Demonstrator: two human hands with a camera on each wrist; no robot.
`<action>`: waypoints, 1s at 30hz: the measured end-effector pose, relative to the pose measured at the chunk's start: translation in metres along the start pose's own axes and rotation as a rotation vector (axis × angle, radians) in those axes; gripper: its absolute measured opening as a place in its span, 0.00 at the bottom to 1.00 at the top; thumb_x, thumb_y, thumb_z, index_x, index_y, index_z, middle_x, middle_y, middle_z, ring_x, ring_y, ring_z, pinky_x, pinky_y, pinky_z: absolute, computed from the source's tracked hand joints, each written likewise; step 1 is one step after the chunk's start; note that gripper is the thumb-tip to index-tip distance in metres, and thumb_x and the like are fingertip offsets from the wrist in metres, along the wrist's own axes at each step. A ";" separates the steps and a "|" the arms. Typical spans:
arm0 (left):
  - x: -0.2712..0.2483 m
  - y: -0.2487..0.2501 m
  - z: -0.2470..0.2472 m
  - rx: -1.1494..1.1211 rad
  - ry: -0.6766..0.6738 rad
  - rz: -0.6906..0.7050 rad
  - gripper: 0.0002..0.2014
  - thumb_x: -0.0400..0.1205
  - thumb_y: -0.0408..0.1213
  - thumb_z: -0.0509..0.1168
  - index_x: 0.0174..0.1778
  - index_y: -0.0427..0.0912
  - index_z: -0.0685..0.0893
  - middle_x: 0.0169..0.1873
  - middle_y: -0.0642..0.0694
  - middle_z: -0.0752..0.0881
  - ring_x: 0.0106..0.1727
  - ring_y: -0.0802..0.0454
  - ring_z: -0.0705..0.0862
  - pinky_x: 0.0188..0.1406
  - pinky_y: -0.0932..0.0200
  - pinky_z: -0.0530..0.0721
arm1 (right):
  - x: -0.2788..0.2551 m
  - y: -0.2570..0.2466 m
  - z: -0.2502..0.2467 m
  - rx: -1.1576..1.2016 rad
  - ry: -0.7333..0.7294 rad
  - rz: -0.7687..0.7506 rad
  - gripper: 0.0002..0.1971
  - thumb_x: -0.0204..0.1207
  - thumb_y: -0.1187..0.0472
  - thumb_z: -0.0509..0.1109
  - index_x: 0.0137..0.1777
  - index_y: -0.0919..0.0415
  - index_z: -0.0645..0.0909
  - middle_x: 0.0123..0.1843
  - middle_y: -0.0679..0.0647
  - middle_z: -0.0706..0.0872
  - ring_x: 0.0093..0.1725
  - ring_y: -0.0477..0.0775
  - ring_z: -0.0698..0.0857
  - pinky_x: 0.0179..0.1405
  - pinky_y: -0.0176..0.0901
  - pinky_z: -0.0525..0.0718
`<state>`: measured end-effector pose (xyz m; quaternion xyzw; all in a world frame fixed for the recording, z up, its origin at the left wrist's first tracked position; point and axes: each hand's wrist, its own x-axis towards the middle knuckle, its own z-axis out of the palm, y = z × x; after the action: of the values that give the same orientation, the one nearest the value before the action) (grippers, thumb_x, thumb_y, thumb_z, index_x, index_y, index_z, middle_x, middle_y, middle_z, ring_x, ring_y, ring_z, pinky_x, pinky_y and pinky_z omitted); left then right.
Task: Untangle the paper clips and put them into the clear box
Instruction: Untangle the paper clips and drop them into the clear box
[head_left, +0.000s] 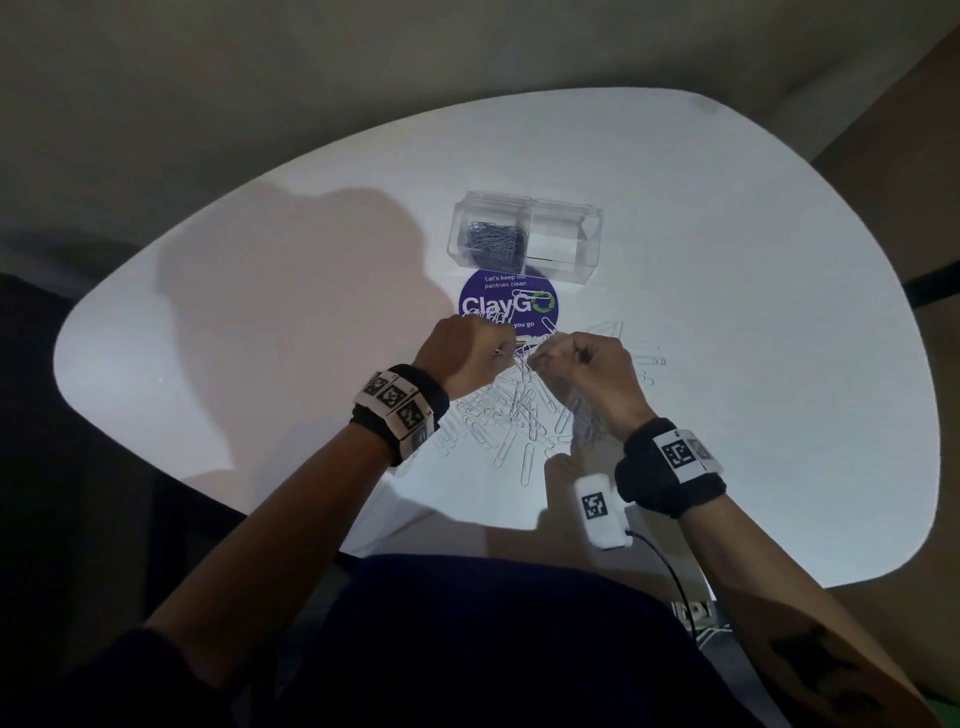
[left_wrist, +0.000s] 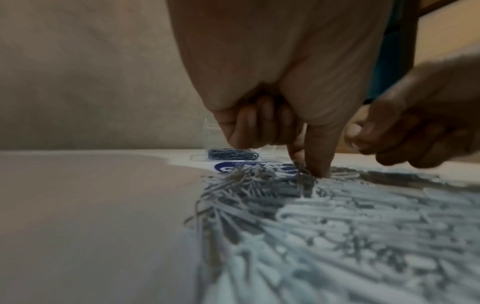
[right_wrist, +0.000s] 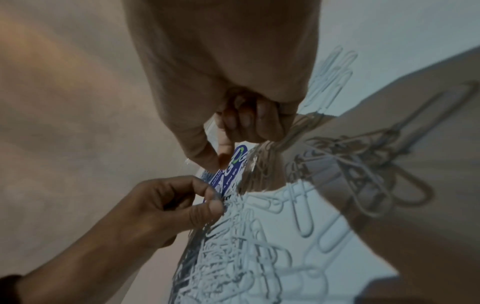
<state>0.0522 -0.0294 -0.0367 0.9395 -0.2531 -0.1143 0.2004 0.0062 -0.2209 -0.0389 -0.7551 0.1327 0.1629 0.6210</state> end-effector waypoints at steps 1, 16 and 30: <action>0.000 0.001 -0.001 -0.048 0.023 -0.014 0.03 0.79 0.39 0.69 0.41 0.46 0.86 0.40 0.50 0.90 0.41 0.49 0.87 0.38 0.59 0.81 | -0.001 -0.002 0.001 -0.027 0.014 -0.005 0.03 0.70 0.66 0.79 0.42 0.65 0.89 0.46 0.53 0.93 0.49 0.61 0.90 0.58 0.61 0.87; -0.001 -0.020 -0.034 -1.409 -0.022 -0.535 0.09 0.80 0.28 0.56 0.34 0.42 0.73 0.25 0.48 0.76 0.23 0.55 0.62 0.21 0.65 0.63 | 0.019 -0.023 -0.024 0.044 0.262 0.145 0.07 0.78 0.64 0.70 0.39 0.58 0.85 0.25 0.42 0.79 0.22 0.40 0.74 0.24 0.32 0.70; 0.092 -0.018 -0.093 -0.536 0.026 -0.548 0.12 0.82 0.32 0.60 0.51 0.30 0.86 0.30 0.51 0.76 0.30 0.58 0.75 0.28 0.65 0.74 | 0.037 -0.082 -0.030 0.330 -0.097 0.427 0.09 0.78 0.67 0.57 0.37 0.59 0.70 0.27 0.53 0.72 0.23 0.48 0.68 0.17 0.36 0.62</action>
<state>0.1673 -0.0338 0.0279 0.8879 0.0490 -0.2139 0.4043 0.0758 -0.2341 0.0244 -0.5901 0.2835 0.3024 0.6928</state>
